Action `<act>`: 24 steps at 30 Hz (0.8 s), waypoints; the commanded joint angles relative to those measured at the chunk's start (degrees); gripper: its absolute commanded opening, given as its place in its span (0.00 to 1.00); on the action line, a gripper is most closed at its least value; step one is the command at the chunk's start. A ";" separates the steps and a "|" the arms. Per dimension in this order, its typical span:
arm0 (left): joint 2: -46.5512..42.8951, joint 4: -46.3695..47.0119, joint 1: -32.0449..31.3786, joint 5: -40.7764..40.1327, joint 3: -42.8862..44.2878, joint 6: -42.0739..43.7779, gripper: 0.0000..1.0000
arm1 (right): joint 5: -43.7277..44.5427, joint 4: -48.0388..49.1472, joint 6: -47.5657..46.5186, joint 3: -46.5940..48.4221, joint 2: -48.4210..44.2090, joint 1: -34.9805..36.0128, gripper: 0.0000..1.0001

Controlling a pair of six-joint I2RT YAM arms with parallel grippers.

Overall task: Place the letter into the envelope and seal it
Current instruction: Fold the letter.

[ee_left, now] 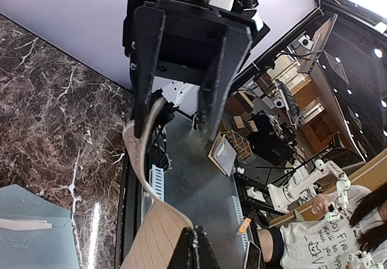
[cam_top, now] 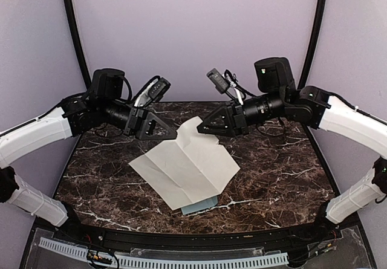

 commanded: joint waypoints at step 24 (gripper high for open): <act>-1.48 4.11 -0.69 1.63 -2.96 -1.34 0.34 | 0.80 7.41 4.67 -4.34 -4.89 -3.95 0.00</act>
